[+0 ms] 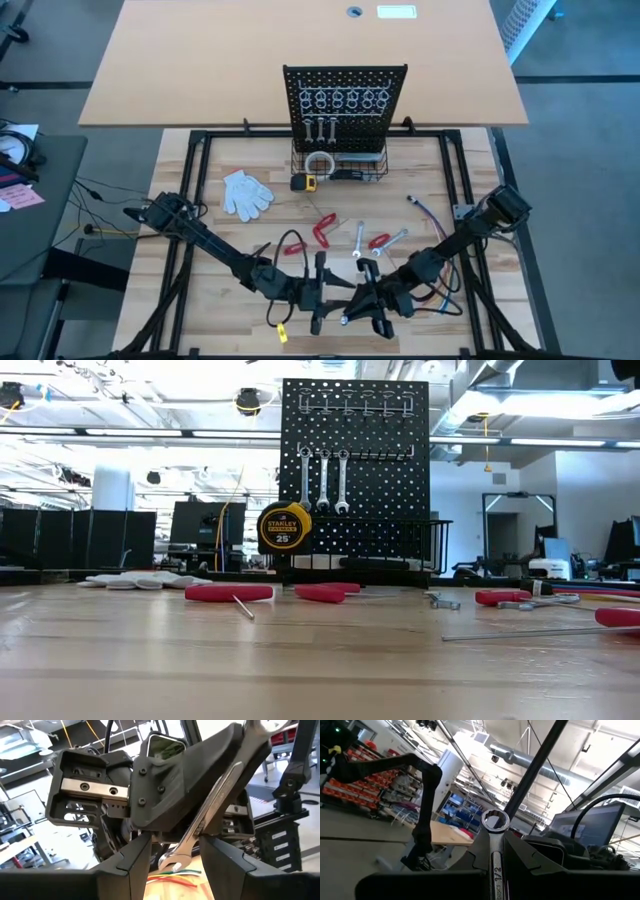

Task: Hang tools onto peg board
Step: Hang the silver wrench on the peg board

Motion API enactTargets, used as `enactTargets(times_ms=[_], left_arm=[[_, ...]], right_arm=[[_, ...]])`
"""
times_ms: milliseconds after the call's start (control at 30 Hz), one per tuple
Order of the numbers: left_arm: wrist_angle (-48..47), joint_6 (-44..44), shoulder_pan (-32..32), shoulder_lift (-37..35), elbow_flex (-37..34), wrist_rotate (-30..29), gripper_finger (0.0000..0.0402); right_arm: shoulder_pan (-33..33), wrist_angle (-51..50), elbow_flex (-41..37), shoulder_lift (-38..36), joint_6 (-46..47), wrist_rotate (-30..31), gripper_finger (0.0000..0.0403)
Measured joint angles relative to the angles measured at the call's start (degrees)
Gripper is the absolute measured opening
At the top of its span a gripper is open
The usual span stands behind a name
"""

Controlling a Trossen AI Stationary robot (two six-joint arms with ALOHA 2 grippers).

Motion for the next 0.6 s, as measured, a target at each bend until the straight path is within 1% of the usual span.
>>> enactTargets(times_ms=[100,333,467,600], left_arm=[[0.1,-0.1,0.0,0.0,0.0,0.2,0.0164],[-1.3,0.0,-0.3,0.1,0.0,2.2,0.0164],[-1.2,0.3,-1.0,0.1,0.0,2.3,0.0164],[-0.9,0.3,-1.2,0.1,0.0,1.4,0.0164]], right_arm=[[0.0,-0.5,0.0,0.0,-0.4,0.0,0.0036],[1.0,-4.7,0.0,0.0,-5.7,0.7,0.0036],[1.8,-5.8,0.0,0.0,-6.2,5.3,0.0036],[1.7,-6.0,0.0,0.0,-7.0,5.8,0.0037]])
